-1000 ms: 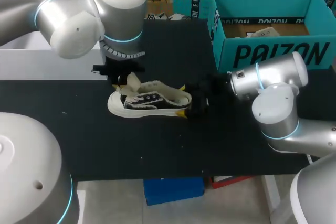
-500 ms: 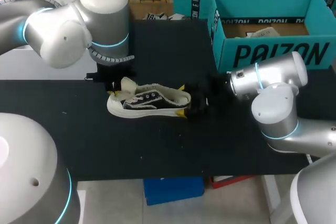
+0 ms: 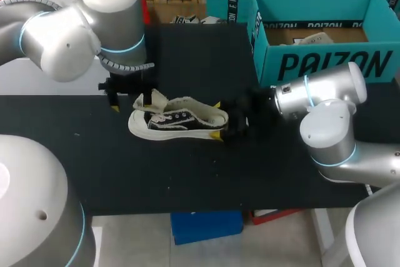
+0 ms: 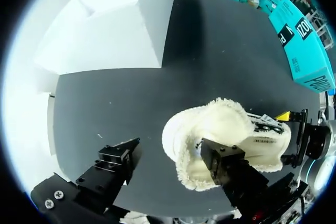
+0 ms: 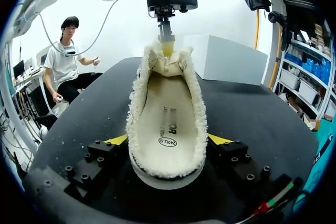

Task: Take the shoe out of the shoebox, open the shoe tongue, remove and reinsert the insole, then place the shoe into the shoebox

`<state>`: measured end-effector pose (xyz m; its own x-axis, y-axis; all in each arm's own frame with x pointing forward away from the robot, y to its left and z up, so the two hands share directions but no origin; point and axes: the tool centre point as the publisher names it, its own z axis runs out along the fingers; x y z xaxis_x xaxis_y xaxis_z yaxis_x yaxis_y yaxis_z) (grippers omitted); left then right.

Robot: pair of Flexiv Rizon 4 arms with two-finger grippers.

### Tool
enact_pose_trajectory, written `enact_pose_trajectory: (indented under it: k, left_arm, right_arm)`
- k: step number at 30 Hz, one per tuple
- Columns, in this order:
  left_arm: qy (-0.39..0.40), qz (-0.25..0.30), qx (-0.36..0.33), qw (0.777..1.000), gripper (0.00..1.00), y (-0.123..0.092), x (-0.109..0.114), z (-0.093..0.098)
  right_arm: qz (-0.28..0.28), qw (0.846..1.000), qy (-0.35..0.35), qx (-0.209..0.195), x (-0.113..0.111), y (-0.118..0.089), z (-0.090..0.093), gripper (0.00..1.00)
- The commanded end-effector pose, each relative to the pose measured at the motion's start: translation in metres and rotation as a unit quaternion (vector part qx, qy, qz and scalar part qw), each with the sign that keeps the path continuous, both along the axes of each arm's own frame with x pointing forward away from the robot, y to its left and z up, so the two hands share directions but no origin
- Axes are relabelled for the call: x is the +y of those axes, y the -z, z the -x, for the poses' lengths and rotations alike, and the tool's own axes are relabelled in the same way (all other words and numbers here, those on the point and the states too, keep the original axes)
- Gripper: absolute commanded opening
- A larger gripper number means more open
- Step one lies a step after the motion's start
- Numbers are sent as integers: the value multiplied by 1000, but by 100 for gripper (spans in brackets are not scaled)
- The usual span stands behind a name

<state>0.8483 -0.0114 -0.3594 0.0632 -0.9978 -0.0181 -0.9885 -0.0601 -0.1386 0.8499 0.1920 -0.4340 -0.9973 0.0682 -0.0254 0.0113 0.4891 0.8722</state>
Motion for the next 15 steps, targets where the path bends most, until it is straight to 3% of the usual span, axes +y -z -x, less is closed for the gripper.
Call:
enact_pose_trajectory:
  k: [1, 9, 15]
  left_arm:
    - [13, 18, -6, 1000, 100, -12, 1, 3]
    - [135, 36, -37, 990, 100, -49, -18, 5]
    - [256, 27, -48, 965, 100, -70, -46, 7]
  right_arm:
    - [1, 1000, 0, 1, 0, 2, 0, 0]
    - [1, 1000, 0, 1, 0, 2, 0, 0]
    - [1, 1000, 0, 1, 0, 2, 0, 0]
